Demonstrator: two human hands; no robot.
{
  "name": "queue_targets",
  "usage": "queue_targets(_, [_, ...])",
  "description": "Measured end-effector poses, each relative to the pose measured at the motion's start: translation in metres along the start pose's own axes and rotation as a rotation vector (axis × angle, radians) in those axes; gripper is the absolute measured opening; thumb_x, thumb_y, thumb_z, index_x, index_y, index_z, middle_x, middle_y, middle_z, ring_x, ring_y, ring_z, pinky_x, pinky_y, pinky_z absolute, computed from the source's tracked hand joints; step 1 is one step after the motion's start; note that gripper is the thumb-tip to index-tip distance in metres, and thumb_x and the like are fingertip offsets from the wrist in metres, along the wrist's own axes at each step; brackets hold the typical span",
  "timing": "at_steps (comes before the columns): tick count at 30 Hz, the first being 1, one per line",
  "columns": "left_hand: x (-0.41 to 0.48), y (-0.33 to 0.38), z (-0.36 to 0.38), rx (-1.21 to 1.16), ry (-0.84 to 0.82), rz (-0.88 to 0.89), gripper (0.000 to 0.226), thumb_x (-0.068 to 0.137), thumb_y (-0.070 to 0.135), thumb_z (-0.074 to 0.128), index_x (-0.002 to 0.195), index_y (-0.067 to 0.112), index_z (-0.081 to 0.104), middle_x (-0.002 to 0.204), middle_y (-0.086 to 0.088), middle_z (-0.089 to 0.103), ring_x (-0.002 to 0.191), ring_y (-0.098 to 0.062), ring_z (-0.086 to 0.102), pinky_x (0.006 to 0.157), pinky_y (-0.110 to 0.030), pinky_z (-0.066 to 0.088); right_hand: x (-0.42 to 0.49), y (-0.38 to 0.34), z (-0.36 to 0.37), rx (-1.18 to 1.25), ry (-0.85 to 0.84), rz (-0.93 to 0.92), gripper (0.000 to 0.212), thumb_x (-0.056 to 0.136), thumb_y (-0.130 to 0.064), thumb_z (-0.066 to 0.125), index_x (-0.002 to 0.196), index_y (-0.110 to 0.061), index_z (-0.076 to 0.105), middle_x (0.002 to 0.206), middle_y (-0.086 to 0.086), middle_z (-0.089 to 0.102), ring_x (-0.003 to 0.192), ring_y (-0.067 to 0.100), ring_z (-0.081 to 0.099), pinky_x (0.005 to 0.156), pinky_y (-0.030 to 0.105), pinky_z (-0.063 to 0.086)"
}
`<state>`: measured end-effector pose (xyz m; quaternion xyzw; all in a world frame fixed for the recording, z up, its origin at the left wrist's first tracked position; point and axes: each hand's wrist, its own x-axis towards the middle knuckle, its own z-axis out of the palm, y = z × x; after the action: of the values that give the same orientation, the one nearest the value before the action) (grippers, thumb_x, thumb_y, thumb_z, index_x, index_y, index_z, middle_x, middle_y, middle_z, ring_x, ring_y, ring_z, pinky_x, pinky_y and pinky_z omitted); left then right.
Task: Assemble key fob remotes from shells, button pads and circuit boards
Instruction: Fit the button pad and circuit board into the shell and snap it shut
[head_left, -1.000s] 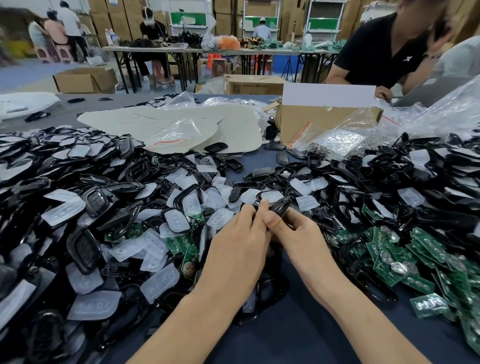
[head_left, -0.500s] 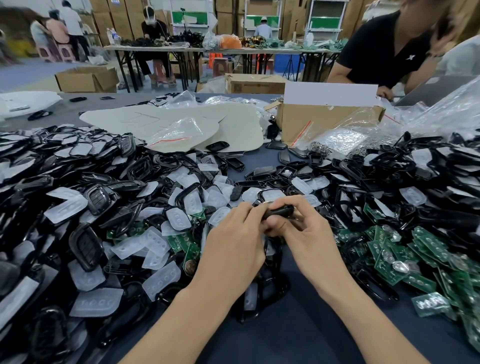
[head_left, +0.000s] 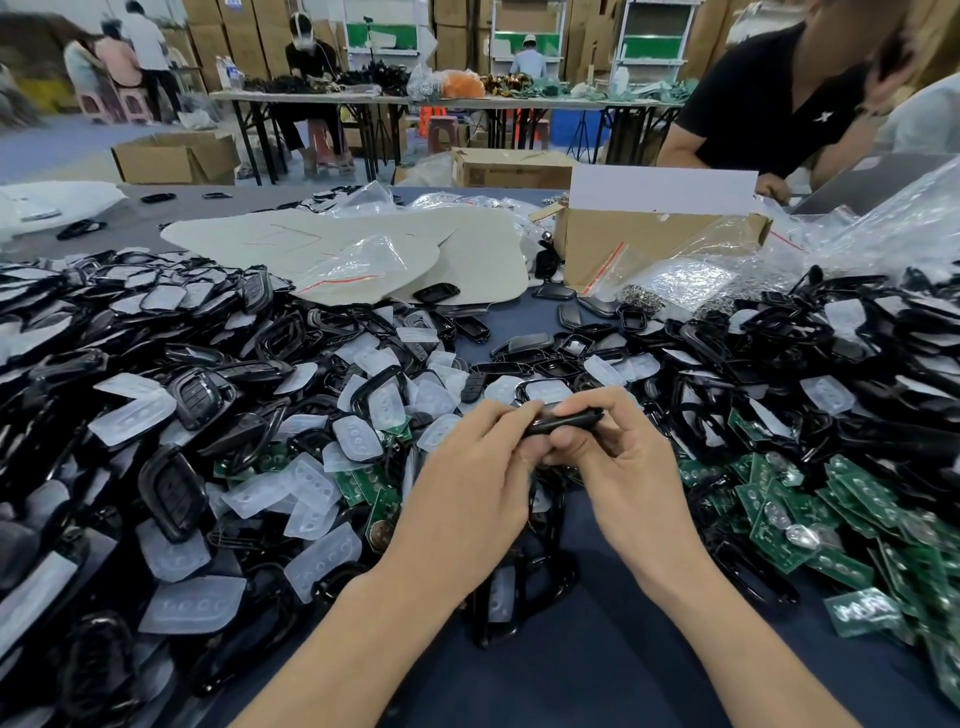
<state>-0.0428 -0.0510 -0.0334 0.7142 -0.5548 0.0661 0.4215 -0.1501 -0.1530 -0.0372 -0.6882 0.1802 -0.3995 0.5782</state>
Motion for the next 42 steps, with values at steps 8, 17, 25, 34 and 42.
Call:
queue_targets(8, [0.001,0.001,0.000,-0.278,0.079,-0.096,0.024,0.095,0.026,0.065,0.118,0.028,0.070,0.107,0.015,0.060,0.098,-0.006,0.061,0.080,-0.011,0.043,-0.002,-0.009,0.000,0.161,0.031,0.020,0.011,0.084,-0.023,0.069,0.086,-0.035,0.069,0.088,0.005,0.076,0.074,0.015,0.071,0.070,0.020,0.057])
queue_targets(17, [0.000,-0.004,0.004,-0.070,0.287,0.059,0.025,0.097,0.022,0.053,0.111,0.014,0.072,0.089,0.004,0.053,0.078,-0.014,0.056,0.067,-0.029,0.050,-0.004,-0.007,0.005,0.296,-0.017,0.098,0.011,0.083,-0.030,0.073,0.092,-0.024,0.070,0.091,0.008,0.076,0.087,0.020,0.074,0.081,0.025,0.058])
queue_targets(25, [0.004,-0.014,0.004,0.043,0.252,0.172,0.023,0.097,0.015,0.056,0.114,0.015,0.071,0.092,0.004,0.055,0.088,-0.017,0.056,0.076,-0.029,0.051,0.002,-0.004,0.005,0.683,-0.041,0.393,0.015,0.082,-0.014,0.070,0.091,-0.017,0.082,0.089,0.009,0.077,0.082,0.015,0.075,0.078,0.023,0.059])
queue_targets(34, [0.011,-0.001,-0.007,-0.627,0.115,-0.380,0.015,0.093,0.019,0.067,0.100,0.030,0.072,0.099,0.013,0.070,0.097,-0.002,0.066,0.084,-0.016,0.050,-0.002,0.001,0.004,0.385,-0.087,0.227,0.032,0.084,-0.004,0.068,0.099,-0.030,0.079,0.107,0.004,0.076,0.103,0.015,0.071,0.094,0.029,0.056])
queue_targets(42, [0.008,-0.001,-0.011,-0.603,0.020,-0.365,0.021,0.092,0.019,0.068,0.098,0.038,0.073,0.091,0.009,0.069,0.075,-0.006,0.063,0.077,-0.033,0.054,-0.003,0.000,-0.001,-0.082,-0.093,0.058,0.050,0.095,0.008,0.059,0.104,-0.041,0.060,0.108,-0.015,0.071,0.107,0.006,0.066,0.093,0.017,0.049])
